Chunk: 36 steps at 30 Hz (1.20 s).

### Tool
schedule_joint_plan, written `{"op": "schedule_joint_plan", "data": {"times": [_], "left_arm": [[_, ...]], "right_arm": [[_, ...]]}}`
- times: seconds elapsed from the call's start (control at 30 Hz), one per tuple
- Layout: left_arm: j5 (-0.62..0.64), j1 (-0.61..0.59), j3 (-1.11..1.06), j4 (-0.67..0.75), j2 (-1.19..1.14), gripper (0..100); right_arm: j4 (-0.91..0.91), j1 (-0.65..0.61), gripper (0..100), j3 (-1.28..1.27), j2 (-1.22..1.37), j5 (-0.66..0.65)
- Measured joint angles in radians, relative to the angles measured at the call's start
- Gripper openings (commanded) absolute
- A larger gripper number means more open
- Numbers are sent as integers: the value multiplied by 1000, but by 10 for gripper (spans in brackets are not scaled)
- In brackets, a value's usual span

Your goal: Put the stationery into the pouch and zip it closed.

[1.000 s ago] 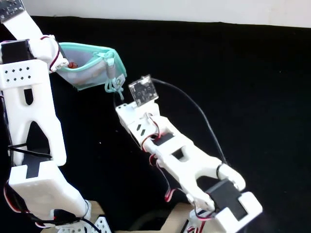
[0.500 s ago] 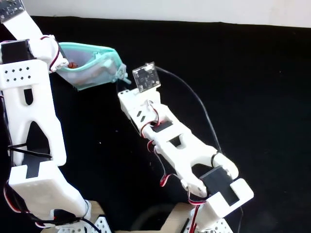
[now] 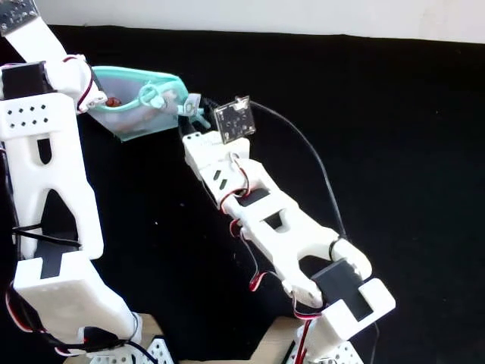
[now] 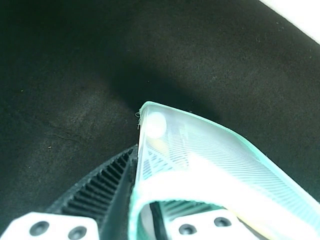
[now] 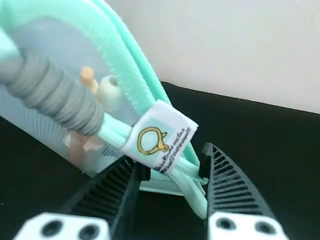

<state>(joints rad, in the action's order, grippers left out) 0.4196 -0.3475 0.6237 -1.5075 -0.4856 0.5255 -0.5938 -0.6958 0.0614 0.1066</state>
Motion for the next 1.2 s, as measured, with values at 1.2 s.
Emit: {"op": "schedule_joint_plan", "data": {"times": [1.2], "left_arm": [[0,0,0,0,0,6]], "right_arm": [[0,101,7,0,-5,-52]]}}
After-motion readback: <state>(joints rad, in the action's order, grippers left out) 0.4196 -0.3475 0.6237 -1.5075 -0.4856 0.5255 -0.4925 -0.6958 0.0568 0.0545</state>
